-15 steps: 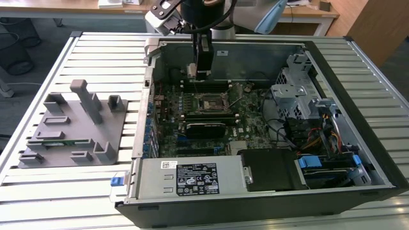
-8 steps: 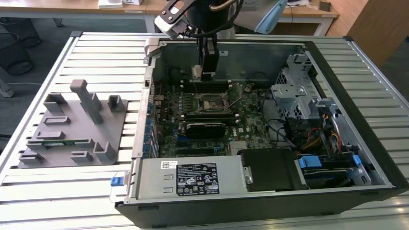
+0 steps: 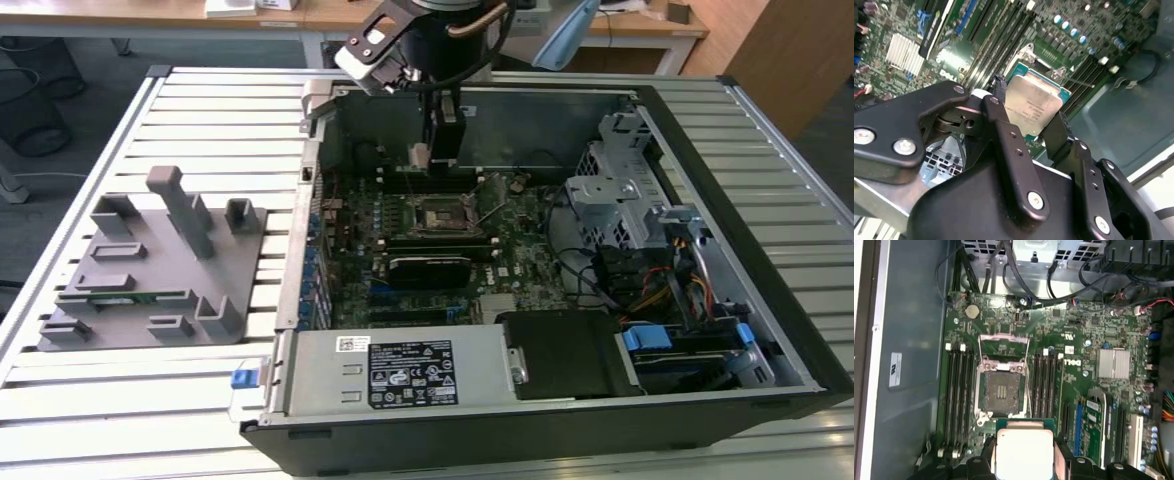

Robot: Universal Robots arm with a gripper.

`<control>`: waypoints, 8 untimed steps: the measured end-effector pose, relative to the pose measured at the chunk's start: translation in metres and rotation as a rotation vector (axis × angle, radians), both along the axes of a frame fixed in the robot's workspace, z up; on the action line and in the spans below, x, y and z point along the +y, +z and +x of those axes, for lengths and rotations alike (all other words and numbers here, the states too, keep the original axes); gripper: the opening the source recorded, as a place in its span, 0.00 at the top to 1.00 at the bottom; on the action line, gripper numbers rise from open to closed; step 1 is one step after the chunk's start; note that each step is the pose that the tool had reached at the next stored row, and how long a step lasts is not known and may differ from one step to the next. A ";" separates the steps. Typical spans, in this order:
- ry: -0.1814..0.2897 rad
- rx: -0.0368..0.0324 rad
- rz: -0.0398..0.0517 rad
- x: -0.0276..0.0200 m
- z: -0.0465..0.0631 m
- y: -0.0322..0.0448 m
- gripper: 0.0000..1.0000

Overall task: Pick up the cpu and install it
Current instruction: 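Place the cpu into insertion slot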

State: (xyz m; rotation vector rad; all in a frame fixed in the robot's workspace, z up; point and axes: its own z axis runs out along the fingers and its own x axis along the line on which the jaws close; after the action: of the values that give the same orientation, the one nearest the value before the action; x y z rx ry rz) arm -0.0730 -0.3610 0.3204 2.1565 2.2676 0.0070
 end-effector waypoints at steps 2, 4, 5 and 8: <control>0.000 -0.0002 0.0002 0.0013 0.003 -0.0039 0.46; 0.000 0.0000 -0.0004 0.0032 0.004 -0.0074 0.46; 0.000 0.0000 -0.0005 0.0042 0.004 -0.0092 0.46; 0.000 0.0000 -0.0005 0.0081 0.005 -0.0148 0.46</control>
State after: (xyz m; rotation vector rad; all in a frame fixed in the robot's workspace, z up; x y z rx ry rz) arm -0.0678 -0.3529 0.3056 2.1562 2.2673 0.0065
